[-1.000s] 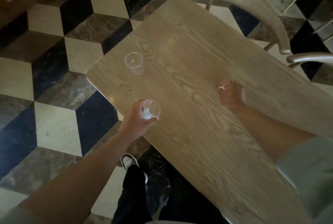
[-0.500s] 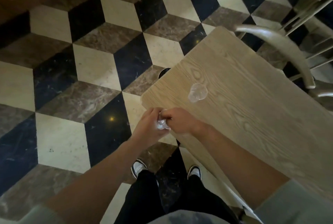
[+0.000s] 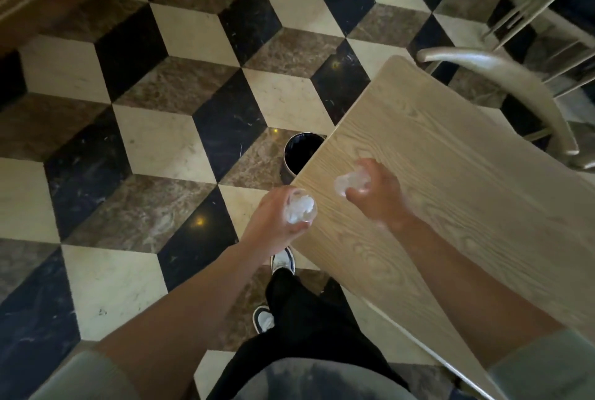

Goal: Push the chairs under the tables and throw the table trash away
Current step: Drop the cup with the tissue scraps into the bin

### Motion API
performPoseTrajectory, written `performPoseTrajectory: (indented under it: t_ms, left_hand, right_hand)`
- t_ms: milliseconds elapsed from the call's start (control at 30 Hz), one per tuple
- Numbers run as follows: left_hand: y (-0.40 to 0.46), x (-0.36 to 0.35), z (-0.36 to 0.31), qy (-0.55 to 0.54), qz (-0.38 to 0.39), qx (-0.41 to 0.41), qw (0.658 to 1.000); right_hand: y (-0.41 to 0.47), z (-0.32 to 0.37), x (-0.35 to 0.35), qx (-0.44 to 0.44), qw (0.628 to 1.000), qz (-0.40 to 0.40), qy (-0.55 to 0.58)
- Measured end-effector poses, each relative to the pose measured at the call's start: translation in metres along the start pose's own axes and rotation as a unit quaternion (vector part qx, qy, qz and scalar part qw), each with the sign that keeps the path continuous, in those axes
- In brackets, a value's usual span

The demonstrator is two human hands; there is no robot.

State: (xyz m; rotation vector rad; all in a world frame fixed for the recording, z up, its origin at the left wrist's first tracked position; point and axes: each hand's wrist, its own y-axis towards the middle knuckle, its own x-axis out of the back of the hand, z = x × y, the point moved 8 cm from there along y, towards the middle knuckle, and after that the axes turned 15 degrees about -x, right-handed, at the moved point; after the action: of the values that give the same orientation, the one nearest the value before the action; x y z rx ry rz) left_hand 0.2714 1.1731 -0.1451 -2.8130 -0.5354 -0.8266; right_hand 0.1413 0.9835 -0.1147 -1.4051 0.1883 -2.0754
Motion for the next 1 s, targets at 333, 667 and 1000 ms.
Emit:
performPoseTrajectory:
  t_ms: [333, 667, 1000]
  left_hand:
    - [0.059, 0.058, 0.017, 0.048, 0.032, 0.008, 0.998]
    - [0.082, 0.088, 0.039, 0.082, 0.105, -0.084, 0.988]
    - [0.107, 0.086, 0.001, -0.002, 0.179, -0.222, 0.959]
  right_hand:
    - [0.002, 0.114, -0.042, 0.079, 0.982, 0.141, 0.101]
    - [-0.011, 0.152, -0.102, 0.008, 0.967, 0.254, -0.013]
    - [-0.036, 0.136, -0.054, -0.066, 0.971, 0.008, 0.232]
